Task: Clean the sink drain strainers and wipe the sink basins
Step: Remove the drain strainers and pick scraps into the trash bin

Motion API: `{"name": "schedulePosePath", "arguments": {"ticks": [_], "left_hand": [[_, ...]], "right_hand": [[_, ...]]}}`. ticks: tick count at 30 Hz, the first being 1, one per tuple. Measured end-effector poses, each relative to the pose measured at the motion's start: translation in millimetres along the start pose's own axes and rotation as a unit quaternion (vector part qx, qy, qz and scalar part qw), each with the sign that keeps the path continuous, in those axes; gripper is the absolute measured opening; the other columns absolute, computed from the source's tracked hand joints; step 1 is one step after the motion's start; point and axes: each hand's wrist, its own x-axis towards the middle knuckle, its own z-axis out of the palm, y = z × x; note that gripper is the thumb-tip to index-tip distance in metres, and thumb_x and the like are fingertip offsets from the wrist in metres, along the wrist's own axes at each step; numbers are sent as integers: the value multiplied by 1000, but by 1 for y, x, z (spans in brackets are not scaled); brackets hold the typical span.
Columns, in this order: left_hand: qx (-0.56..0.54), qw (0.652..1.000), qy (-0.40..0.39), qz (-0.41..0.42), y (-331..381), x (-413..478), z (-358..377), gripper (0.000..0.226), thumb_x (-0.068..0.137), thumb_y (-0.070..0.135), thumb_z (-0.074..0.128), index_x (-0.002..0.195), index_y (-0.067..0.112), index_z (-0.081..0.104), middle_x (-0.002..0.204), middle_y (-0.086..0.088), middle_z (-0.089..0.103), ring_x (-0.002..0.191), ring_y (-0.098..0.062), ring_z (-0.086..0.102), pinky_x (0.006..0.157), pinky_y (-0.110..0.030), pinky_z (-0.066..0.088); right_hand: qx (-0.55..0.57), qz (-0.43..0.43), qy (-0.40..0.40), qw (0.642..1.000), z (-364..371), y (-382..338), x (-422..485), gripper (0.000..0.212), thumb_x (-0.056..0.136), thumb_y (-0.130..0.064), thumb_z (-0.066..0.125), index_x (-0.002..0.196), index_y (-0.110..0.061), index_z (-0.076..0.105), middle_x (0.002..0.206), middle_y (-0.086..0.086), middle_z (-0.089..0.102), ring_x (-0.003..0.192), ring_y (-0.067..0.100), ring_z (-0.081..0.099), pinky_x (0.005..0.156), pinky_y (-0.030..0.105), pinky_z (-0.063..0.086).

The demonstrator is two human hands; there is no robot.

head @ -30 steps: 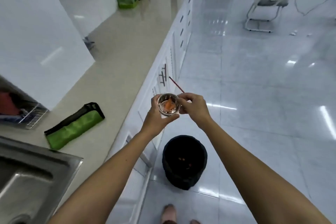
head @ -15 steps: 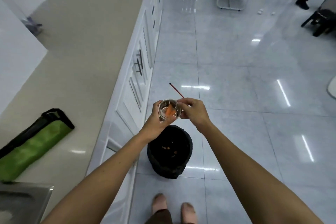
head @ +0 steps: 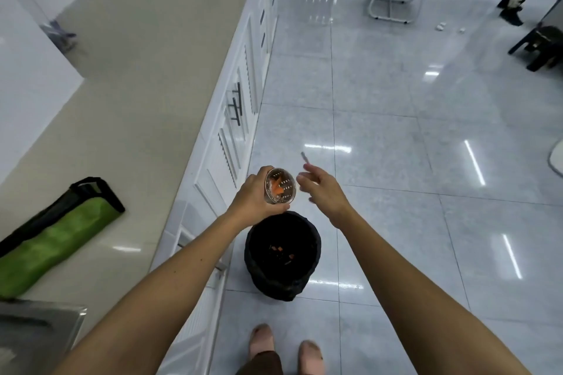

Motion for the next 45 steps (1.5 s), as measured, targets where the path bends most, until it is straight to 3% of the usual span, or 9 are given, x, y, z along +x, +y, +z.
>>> {"name": "schedulePosePath", "arguments": {"ticks": [4, 9, 14, 18, 22, 29, 38, 41, 45], "left_hand": [[127, 992, 2, -17, -8, 4, 14, 84, 67, 40, 80, 137, 31, 34, 119, -8, 45, 102, -26, 57, 82, -27, 43], [211, 977, 11, -14, -13, 13, 30, 82, 69, 35, 79, 137, 28, 35, 119, -15, 45, 99, -37, 59, 84, -39, 49], [228, 973, 20, 2, -23, 27, 49, 79, 69, 34, 80, 135, 29, 38, 119, -15, 48, 98, -37, 59, 82, -38, 48], [241, 970, 5, 27, -35, 37, 72, 80, 69, 32, 81, 136, 31, 38, 125, -14, 47, 101, -36, 59, 82, -38, 48], [249, 967, -15, 52, -54, 36, 94, 82, 68, 34, 82, 137, 32, 37, 124, -12, 49, 97, -34, 61, 78, -36, 49], [234, 971, -5, 47, -66, 29, 97, 81, 69, 33, 81, 137, 30, 38, 125, -12, 48, 96, -34, 61, 79, -39, 51], [246, 967, 23, 64, -44, 36, 67, 77, 70, 30, 80, 135, 30, 39, 122, -12, 49, 89, -33, 63, 74, -37, 52], [269, 961, 14, 68, -43, 39, 62, 78, 70, 30, 79, 136, 30, 38, 122, -12, 47, 87, -34, 63, 73, -40, 53], [289, 955, 8, 69, -45, 40, 61, 80, 71, 29, 80, 139, 30, 38, 122, -13, 47, 87, -35, 62, 73, -40, 52]], "right_hand": [[3, -34, 128, 991, -7, 21, -7, 31, 98, -20, 51, 129, -17, 50, 116, -5, 64, 105, 11, 60, 85, 19, 44], [177, -22, 232, 956, -17, 51, -27, 36, 104, -32, 33, 103, -18, 67, 79, 2, 64, 66, 12, 62, 74, 28, 54], [141, -38, 205, 968, -26, 78, -44, 32, 103, -24, 38, 95, -16, 68, 82, 1, 68, 70, 15, 66, 71, 24, 55], [34, -65, 129, 989, -24, 94, -36, 22, 100, -26, 46, 107, -25, 67, 98, -8, 72, 79, 10, 69, 71, 20, 53], [-45, -94, 88, 991, -10, 109, -16, 23, 98, -29, 49, 110, -31, 68, 104, -11, 72, 91, 9, 68, 85, 33, 56], [-237, -82, 70, 965, -4, 115, -1, 25, 96, -34, 43, 99, -28, 67, 96, -8, 72, 86, 16, 67, 79, 41, 55], [-188, -144, 37, 971, -13, 65, 20, 24, 98, -34, 46, 106, -26, 67, 97, -8, 72, 80, 12, 69, 80, 40, 56], [-287, -140, -8, 948, -11, 61, 28, 23, 96, -39, 44, 98, -32, 66, 93, -9, 72, 84, 14, 67, 80, 40, 55], [-218, -154, 25, 963, -17, 57, 34, 23, 95, -30, 43, 86, -27, 65, 81, -10, 69, 77, 14, 67, 77, 41, 55]]}}
